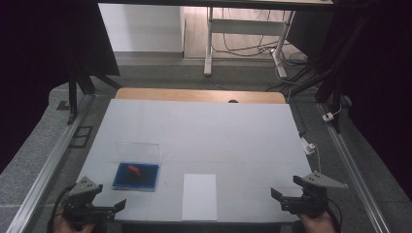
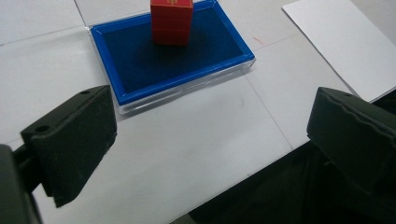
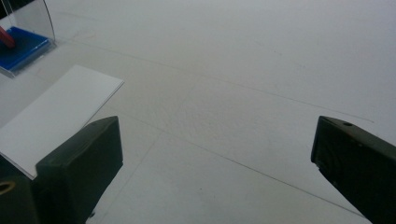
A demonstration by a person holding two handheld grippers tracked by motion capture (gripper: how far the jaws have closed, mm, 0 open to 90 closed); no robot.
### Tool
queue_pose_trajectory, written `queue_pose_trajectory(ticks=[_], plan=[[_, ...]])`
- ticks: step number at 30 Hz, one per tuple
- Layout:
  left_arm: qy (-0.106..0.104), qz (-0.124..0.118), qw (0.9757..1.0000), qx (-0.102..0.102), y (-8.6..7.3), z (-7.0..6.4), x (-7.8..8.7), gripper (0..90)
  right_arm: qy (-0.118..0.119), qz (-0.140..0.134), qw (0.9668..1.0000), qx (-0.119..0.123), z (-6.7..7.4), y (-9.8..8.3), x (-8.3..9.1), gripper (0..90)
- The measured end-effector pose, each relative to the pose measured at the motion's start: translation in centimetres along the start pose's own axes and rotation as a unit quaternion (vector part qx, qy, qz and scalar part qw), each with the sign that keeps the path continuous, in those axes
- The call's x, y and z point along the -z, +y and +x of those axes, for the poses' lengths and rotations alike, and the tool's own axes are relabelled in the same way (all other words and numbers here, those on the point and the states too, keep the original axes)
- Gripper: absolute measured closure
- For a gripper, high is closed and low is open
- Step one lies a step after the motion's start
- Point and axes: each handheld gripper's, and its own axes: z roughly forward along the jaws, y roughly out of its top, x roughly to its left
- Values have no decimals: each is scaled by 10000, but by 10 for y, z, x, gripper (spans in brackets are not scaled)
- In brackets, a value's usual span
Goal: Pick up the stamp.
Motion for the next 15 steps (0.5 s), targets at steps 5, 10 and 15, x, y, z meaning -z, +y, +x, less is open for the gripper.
queue_pose_trajectory(ticks=[5,10,15], plan=[[-16,-48,10000,3,-1,0,1,23,-105,-16,9999,104,0,0,1,0],[56,-2,9999,-88,0,-2,0,23,-34,131,9998,176,1,1,-3,0],[162,68,9996,-204,0,-5,-1,22,167,259,9991,294,2,1,-5,0]])
